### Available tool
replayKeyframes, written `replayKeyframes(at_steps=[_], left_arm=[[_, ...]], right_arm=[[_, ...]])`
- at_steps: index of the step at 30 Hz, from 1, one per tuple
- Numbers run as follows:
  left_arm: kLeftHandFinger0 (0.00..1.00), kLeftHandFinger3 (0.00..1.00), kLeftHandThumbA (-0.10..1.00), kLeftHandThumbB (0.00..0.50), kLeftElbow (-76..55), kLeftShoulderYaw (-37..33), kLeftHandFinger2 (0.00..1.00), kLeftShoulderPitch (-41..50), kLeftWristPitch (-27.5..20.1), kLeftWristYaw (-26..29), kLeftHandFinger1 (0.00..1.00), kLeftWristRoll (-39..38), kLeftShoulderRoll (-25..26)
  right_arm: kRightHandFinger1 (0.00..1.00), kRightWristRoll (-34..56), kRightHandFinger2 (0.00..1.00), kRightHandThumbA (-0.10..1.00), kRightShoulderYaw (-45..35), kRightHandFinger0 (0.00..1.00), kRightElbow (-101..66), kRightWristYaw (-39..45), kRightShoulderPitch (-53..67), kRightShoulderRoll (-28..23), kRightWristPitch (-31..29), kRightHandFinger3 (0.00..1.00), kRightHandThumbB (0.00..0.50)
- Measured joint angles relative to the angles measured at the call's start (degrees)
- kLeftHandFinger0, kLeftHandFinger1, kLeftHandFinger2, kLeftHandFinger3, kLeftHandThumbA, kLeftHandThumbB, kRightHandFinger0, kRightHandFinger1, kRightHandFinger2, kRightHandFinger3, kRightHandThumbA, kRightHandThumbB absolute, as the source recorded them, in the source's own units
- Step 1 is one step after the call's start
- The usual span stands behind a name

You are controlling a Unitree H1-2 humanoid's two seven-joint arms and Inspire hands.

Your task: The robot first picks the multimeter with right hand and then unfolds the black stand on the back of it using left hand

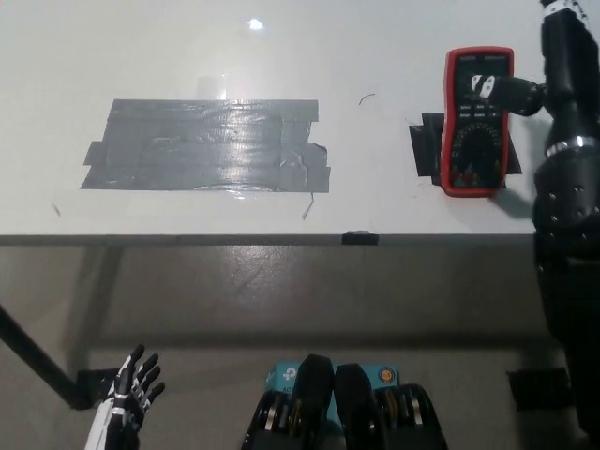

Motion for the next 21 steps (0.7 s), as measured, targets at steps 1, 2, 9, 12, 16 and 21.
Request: replayKeyframes(at_steps=[1,2,9,12,16,21], left_arm=[[1.0,1.0,0.93,0.0,0.0,-0.04,1.0,0.01,-0.05,0.0,1.0,0.07,0.0],[1.0,1.0,0.93,0.0,0.0,-0.06,1.0,0.01,-0.11,0.01,1.0,0.12,0.0],[1.0,1.0,0.94,0.021,0.86,-0.45,1.0,0.03,-0.92,0.02,1.0,1.25,0.12],[1.0,1.0,0.94,0.036,0.9,-0.56,1.0,0.05,-1.01,0.03,1.0,1.8,0.14],[1.0,1.0,0.94,0.043,0.98,-0.72,1.0,0.05,-1.11,0.03,1.0,2.33,0.18],[1.0,1.0,0.93,0.044,1.13,-0.91,1.0,0.04,-1.31,0.02,1.0,2.92,0.29]], right_arm=[[1.0,-0.05,1.0,1.0,0.3,1.0,2.12,-0.26,-0.75,0.0,0.43,1.0,0.459],[1.0,-0.06,1.0,1.0,0.4,1.0,3.04,-0.42,-1.07,0.01,0.64,1.0,0.46],[1.0,0.16,1.0,1.0,0.8,1.0,12.34,-2.18,-4.84,0.09,2.19,1.0,0.469],[1.0,0.65,1.0,1.0,0.76,1.0,16.4,-3.1,-6.93,0.25,2.46,1.0,0.467],[1.0,1.1,1.0,1.0,0.77,1.0,21.33,-4.14,-9.73,0.41,2.52,1.0,0.473],[1.0,1.65,1.0,1.0,0.76,1.0,24.77,-5.08,-11.69,0.42,2.57,1.0,0.475]])
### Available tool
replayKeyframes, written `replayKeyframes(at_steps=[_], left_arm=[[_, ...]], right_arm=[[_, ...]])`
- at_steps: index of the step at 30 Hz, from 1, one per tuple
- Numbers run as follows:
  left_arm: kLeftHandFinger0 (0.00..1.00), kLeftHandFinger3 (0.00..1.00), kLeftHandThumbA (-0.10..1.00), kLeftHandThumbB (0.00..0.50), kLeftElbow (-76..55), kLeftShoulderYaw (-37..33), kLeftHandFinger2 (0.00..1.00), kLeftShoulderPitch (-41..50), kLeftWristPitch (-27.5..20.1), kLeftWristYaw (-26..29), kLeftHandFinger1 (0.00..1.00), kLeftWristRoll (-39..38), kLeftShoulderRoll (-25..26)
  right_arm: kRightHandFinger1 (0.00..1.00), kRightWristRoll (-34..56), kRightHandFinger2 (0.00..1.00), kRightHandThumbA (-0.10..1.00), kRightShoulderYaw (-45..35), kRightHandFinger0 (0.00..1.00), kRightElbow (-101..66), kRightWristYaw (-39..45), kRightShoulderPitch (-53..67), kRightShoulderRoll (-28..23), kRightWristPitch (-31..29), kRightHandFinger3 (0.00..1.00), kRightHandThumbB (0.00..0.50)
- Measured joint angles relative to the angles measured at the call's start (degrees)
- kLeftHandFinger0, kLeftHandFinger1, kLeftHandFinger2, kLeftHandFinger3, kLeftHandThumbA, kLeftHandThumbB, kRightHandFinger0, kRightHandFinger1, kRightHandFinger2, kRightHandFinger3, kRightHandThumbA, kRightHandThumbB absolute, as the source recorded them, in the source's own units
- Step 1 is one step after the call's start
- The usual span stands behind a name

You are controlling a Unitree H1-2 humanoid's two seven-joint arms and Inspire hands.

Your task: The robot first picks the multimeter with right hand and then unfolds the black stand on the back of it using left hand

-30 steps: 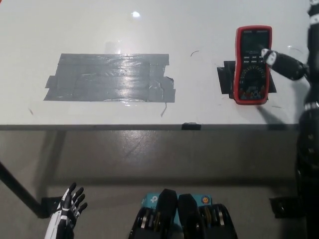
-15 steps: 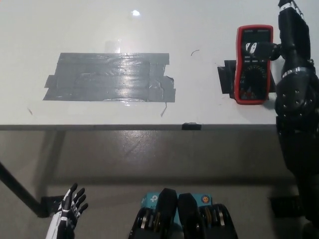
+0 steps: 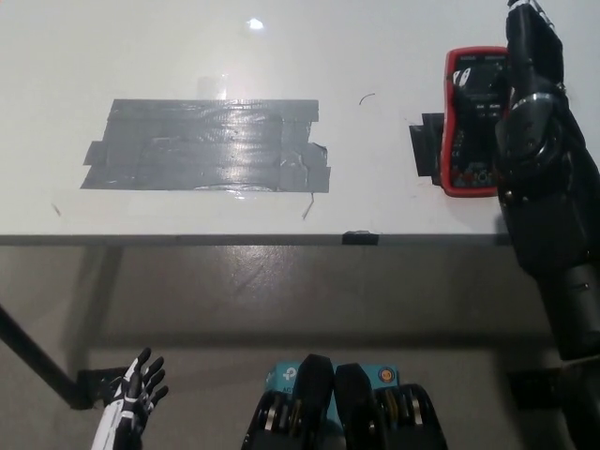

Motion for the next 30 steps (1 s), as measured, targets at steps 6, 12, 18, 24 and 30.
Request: replayKeyframes(at_steps=[6,12,18,24,30], left_arm=[[1.0,1.0,0.94,0.045,0.11,-0.25,1.0,0.02,-0.28,0.01,1.0,0.61,0.08],[1.0,1.0,0.93,0.046,0.13,-0.42,1.0,0.01,-0.5,0.01,1.0,1.15,0.13],[1.0,1.0,0.93,0.059,0.13,-0.56,1.0,-0.09,-0.58,0.02,1.0,1.5,0.16],[1.0,1.0,0.94,0.066,0.13,-0.76,1.0,-0.1,-0.59,0.02,1.0,1.97,0.39],[1.0,1.0,0.96,0.079,0.12,-0.81,1.0,-0.1,-0.59,0.04,1.0,2.58,0.48]], right_arm=[[1.0,1.32,1.0,1.0,-0.21,1.0,2.19,-1.29,-1.39,0.2,0.0,1.0,0.475],[1.0,3.09,1.0,1.0,-0.69,1.0,3.79,-2.09,-2.72,0.69,0.33,1.0,0.467],[1.0,5.1,1.0,1.0,-0.83,1.0,7.29,-2.93,-4.38,0.9,0.53,1.0,0.464],[1.0,6.41,1.0,1.0,-0.76,1.0,10.38,-3.5,-4.85,0.9,0.52,1.0,0.451],[1.0,7.32,1.0,1.0,-0.34,1.0,13.82,-4.26,-5.11,0.89,0.5,1.0,0.438]])
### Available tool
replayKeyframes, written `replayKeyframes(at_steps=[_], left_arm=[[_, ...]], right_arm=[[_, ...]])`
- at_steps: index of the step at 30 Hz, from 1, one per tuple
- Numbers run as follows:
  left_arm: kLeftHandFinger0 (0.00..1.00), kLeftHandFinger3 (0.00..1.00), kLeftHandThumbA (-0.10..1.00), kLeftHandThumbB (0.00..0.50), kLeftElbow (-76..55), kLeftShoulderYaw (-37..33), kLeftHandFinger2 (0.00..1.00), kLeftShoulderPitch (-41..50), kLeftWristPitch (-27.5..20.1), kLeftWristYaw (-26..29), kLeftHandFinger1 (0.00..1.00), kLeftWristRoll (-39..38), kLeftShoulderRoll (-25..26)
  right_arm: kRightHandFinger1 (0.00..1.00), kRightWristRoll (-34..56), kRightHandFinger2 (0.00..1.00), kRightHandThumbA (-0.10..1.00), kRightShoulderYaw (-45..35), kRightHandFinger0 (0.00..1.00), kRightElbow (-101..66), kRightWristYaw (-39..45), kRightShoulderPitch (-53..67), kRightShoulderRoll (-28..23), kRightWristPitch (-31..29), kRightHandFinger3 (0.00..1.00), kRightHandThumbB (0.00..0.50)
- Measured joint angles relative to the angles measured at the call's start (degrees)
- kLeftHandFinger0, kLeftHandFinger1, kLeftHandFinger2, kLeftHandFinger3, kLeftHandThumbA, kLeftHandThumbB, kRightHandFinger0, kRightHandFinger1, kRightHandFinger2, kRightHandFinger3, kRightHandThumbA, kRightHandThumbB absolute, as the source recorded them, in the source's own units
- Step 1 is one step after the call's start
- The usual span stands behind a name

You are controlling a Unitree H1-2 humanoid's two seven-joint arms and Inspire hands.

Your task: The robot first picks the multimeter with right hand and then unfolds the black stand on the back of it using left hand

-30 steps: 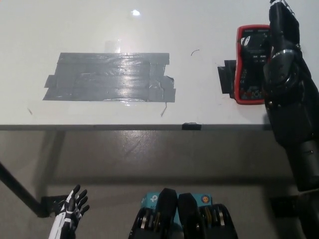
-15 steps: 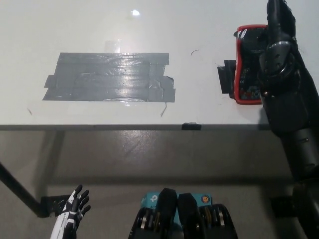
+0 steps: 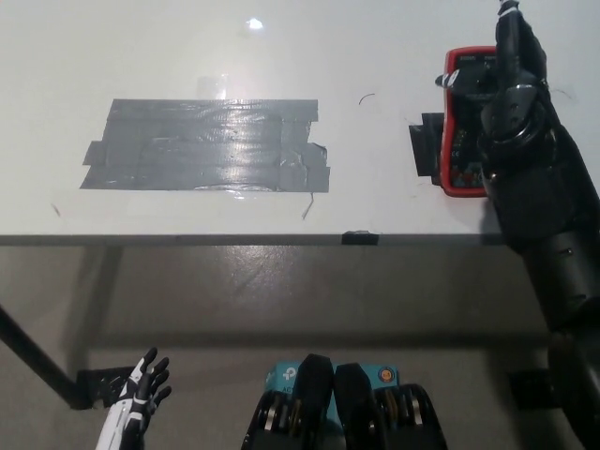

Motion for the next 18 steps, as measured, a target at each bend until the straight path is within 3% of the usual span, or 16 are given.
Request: replayKeyframes(at_steps=[9,11,18], left_arm=[[1.0,1.0,0.96,0.075,-0.03,-0.13,1.0,-0.07,0.0,0.0,1.0,0.75,0.09],[1.0,1.0,0.96,0.082,-0.03,-0.21,1.0,-0.1,0.0,0.0,1.0,0.85,0.11],[1.0,1.0,0.96,0.07,-0.03,-0.31,1.0,-0.15,-0.02,0.0,1.0,1.14,0.13]], right_arm=[[1.0,0.99,1.0,1.0,1.18,1.0,4.74,-1.23,-1.04,-0.06,-0.04,1.0,0.445],[1.0,1.12,1.0,1.0,1.48,1.0,5.43,-1.46,-1.25,-0.15,-0.04,1.0,0.465],[1.0,2.12,1.0,1.0,1.66,1.0,7.14,-2.42,-1.86,-0.16,-0.15,1.0,0.432]])
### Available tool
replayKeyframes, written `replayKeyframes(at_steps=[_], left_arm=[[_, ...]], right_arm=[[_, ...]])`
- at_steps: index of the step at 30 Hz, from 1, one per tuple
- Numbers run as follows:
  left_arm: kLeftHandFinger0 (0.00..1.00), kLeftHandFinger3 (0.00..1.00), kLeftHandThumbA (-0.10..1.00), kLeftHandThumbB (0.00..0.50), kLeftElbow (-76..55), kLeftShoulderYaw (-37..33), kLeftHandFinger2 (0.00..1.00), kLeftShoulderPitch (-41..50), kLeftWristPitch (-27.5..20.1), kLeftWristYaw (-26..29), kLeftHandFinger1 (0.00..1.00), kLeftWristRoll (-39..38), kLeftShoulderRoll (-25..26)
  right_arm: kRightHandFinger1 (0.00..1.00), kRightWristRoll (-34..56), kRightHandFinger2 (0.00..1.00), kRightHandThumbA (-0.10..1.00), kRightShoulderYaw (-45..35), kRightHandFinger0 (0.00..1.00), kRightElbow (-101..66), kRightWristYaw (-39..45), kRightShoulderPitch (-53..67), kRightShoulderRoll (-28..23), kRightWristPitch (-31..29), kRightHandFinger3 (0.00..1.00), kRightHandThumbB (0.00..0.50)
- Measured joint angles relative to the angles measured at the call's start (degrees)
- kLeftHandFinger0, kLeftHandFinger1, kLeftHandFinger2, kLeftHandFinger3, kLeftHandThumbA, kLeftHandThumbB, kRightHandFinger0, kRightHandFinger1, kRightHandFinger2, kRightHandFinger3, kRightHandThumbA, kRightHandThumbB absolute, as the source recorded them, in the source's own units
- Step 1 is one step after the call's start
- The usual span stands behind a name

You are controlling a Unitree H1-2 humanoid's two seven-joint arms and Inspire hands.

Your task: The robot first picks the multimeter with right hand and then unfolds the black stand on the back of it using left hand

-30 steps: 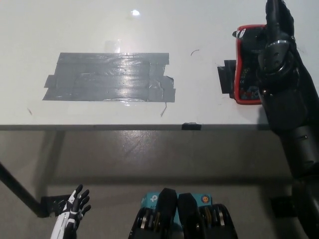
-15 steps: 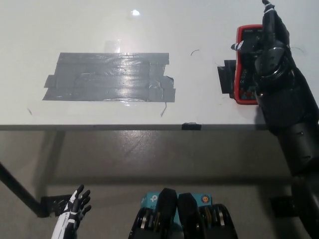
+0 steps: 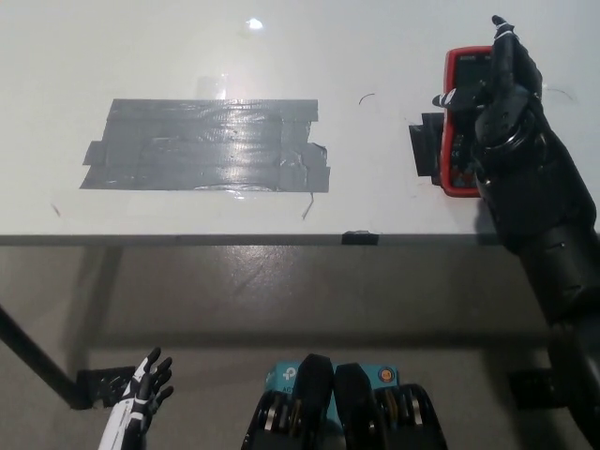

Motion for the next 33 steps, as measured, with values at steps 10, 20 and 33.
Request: replayKeyframes(at_steps=[10,20,33], left_arm=[[1.0,1.0,0.97,0.075,-0.01,-0.05,1.0,-0.24,-0.03,0.0,1.0,0.69,0.26],[1.0,1.0,0.97,0.083,-0.03,-0.08,1.0,-0.34,-0.13,0.0,1.0,1.3,0.29],[1.0,1.0,0.98,0.07,0.02,0.06,1.0,-1.65,-0.31,0.0,1.0,1.69,0.49]], right_arm=[[1.0,2.32,1.0,1.0,-0.58,1.0,2.5,-1.76,-1.09,0.27,-0.56,1.0,0.459],[0.44,2.5,0.53,0.41,-0.48,0.34,15.5,-10.04,-5.44,0.75,-3.17,0.79,0.337],[0.16,3.66,0.29,0.24,-0.7,0.08,21.6,-17.79,-5.52,0.28,-11.52,0.59,0.308]])
